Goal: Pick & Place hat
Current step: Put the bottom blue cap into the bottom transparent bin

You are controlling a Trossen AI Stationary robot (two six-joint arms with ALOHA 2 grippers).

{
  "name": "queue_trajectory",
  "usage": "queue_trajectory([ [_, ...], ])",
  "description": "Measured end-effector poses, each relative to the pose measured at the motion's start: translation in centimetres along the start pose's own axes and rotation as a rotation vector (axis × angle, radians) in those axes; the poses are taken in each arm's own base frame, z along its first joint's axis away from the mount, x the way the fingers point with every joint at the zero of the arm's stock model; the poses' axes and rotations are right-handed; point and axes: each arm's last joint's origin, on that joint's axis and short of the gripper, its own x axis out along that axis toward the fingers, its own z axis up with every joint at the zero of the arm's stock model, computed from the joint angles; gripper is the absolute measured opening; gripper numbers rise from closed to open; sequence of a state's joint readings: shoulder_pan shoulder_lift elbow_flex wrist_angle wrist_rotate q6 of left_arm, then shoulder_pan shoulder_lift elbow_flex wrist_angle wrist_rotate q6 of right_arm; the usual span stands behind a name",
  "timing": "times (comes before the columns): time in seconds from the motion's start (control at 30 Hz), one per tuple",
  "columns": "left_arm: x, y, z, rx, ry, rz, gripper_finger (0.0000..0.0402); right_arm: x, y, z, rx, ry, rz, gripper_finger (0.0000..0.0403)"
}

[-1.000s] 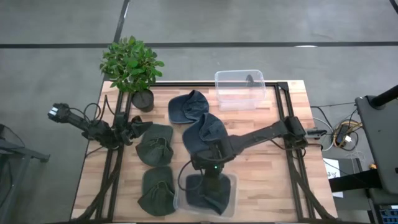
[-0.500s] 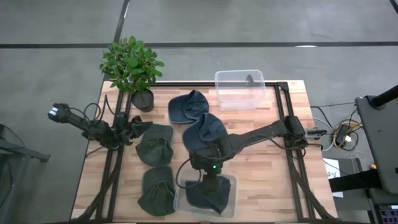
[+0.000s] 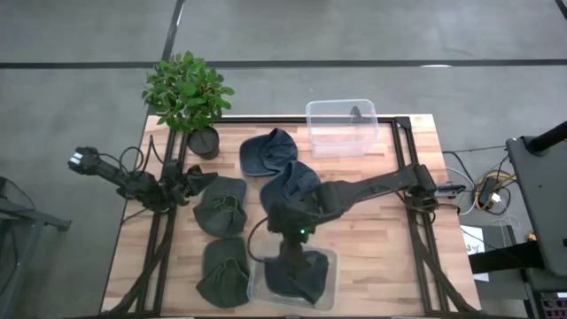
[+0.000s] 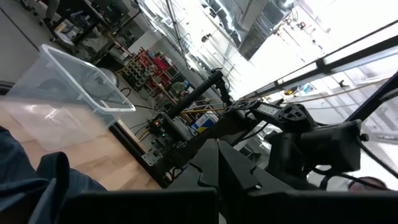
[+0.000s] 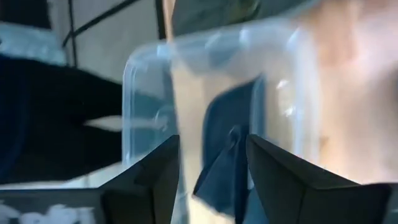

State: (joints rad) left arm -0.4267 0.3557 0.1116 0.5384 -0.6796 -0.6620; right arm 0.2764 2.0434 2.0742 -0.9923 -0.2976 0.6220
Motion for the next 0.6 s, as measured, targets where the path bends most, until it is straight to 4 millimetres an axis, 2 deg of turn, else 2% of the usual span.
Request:
queue_trajectory([
  [0.23, 0.2, 0.3, -0.7, -0.107, 0.074, 0.031, 0.0000, -3.1, 1.2, 1.6, -0.019, -0.220, -0.100, 0.0171],
  [0.4, 0.5, 0.3, -1.3, -0.103, 0.174, 0.069, 0.0005, -4.9, 1.9, 2.5, -0.034, -0.381, -0.188, 0.0173],
  [0.5, 0.7, 0.1, -1.6, -0.101, 0.242, 0.056, 0.0031, -5.3, 2.1, 2.9, -0.040, -0.457, -0.205, 0.0176],
  [0.6, 0.9, -0.1, -1.8, -0.104, 0.284, 0.052, 0.0073, -5.3, 2.2, 3.0, -0.038, -0.483, -0.224, 0.0190],
])
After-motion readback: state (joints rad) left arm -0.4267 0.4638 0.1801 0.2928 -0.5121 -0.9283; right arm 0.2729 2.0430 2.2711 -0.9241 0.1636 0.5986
